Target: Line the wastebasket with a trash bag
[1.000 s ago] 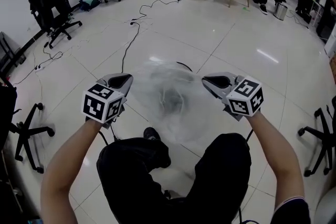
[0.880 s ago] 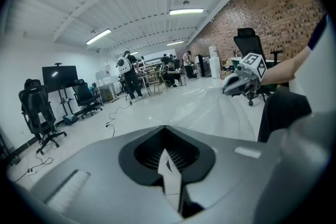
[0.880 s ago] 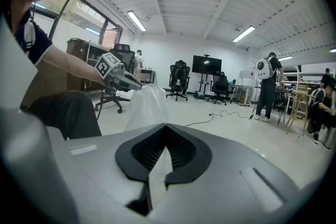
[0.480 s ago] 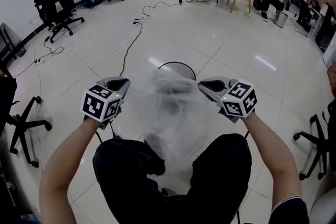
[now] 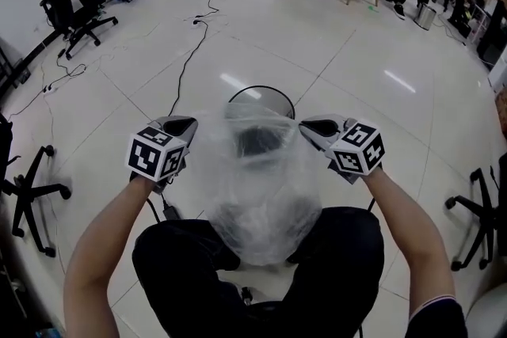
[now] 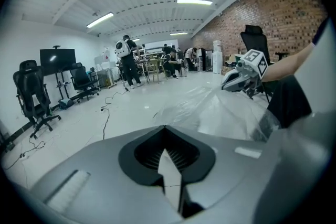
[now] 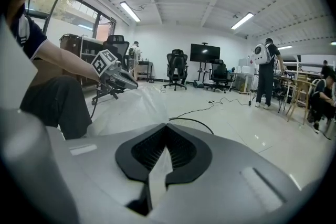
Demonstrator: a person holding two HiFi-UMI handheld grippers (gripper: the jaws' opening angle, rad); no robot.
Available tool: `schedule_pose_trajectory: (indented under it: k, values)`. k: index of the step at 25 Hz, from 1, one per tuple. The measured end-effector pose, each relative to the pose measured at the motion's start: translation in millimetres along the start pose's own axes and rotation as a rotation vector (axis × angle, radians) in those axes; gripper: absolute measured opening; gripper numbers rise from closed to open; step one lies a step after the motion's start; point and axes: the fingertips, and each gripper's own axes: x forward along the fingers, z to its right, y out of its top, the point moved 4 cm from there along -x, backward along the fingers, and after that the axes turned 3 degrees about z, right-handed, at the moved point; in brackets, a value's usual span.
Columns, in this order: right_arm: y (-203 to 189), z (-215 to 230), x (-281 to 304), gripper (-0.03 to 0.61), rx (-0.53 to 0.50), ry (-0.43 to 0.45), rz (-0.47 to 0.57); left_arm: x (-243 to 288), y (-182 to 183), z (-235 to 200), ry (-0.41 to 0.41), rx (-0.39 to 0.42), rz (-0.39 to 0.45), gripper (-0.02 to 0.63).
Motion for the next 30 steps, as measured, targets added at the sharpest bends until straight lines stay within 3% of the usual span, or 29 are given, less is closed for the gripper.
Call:
schedule_pose_trajectory:
  k: [17,30]
  values:
    - [-59.8,81.1,58.3,0.002,0.090,-0.066,-0.075,109.2,-28.9,-24.5,-0.030,-0.054,-0.055,0.011]
    - [-60.8,144.3,103.6,0.002,0.115,-0.090,-0.098,165.4,-21.7,-60.8,-0.022,-0.070,-0.073,0.011]
